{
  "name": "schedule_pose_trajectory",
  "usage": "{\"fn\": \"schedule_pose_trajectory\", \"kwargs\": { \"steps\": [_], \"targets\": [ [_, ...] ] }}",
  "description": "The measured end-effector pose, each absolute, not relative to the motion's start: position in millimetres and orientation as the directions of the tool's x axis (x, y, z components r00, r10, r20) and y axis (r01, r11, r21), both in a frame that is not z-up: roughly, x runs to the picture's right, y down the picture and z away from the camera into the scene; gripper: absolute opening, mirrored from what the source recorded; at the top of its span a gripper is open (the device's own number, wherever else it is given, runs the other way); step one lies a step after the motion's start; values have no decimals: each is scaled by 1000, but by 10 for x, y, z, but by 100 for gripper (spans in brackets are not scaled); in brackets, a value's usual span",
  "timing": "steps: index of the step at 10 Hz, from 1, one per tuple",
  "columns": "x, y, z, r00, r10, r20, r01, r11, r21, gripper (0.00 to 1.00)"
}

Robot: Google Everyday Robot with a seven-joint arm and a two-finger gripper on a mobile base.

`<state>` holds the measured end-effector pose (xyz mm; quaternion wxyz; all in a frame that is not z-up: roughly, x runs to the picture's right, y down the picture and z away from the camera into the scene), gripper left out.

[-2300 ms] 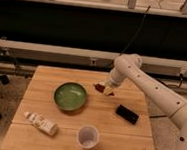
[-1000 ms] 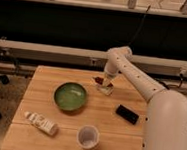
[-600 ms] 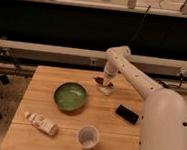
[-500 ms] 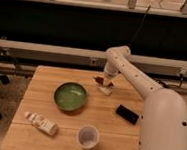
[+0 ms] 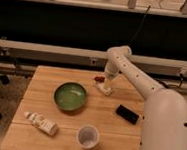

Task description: Place the pepper on the white sponge

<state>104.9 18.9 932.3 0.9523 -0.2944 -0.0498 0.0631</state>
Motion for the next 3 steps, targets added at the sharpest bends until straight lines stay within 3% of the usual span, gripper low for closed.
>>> {"fn": "schedule_pose_trajectory", "kwargs": {
  "steps": [3],
  "targets": [
    [1106, 186, 9263, 985, 157, 70, -90, 820, -565, 80]
  ]
}}
